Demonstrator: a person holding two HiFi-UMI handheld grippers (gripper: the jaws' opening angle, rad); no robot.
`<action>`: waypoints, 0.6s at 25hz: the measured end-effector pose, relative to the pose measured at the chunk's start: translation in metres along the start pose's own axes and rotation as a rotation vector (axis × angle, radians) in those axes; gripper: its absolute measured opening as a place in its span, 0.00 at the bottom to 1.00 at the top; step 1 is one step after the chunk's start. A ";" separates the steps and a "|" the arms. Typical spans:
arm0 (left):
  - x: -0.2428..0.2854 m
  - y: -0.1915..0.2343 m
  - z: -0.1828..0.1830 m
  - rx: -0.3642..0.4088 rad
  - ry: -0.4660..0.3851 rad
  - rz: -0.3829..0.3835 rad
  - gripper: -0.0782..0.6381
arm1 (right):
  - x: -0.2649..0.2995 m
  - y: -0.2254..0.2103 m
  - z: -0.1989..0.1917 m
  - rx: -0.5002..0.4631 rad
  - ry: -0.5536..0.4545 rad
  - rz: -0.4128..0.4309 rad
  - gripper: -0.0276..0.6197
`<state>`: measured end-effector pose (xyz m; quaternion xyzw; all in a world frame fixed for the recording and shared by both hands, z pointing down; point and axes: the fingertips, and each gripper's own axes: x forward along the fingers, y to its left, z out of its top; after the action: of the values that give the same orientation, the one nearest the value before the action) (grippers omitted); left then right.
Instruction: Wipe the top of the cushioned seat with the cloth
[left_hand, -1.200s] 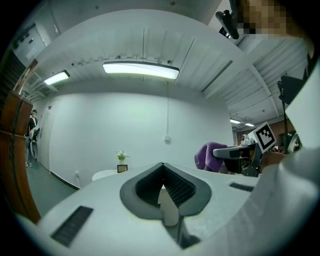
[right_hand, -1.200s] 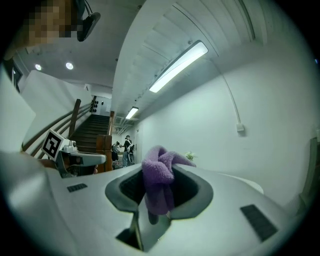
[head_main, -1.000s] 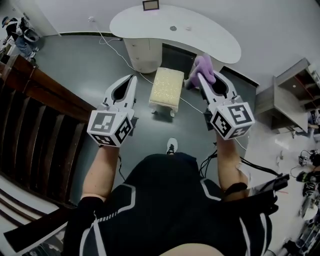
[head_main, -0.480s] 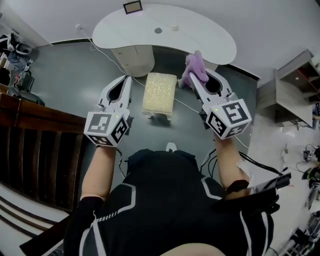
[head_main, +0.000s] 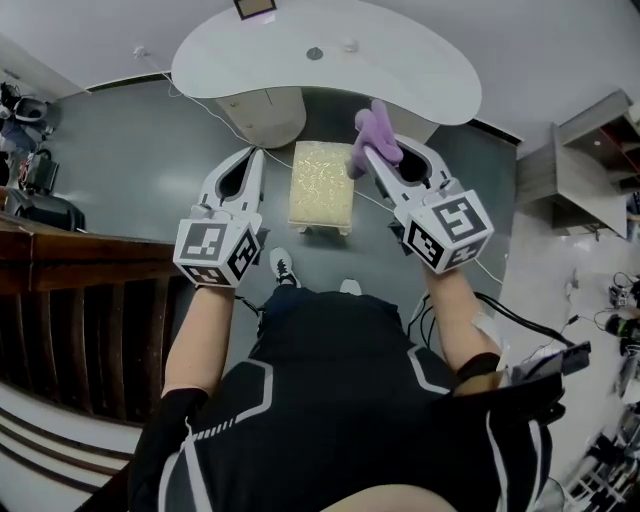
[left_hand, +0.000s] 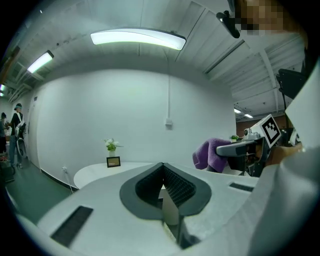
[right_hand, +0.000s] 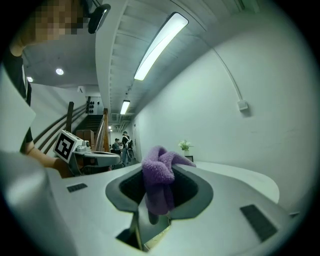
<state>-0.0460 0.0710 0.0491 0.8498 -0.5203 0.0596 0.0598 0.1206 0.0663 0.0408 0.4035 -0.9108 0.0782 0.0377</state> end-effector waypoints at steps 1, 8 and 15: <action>0.002 0.006 -0.002 0.001 0.002 -0.012 0.11 | 0.008 0.003 -0.004 0.002 0.005 -0.002 0.23; 0.017 0.058 -0.031 -0.022 0.041 -0.092 0.11 | 0.067 0.020 -0.040 0.015 0.066 -0.017 0.23; 0.030 0.117 -0.073 -0.064 0.064 -0.118 0.11 | 0.132 0.034 -0.103 0.049 0.178 -0.031 0.23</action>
<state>-0.1400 0.0036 0.1310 0.8743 -0.4688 0.0666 0.1068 0.0072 0.0103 0.1559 0.4097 -0.8954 0.1356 0.1097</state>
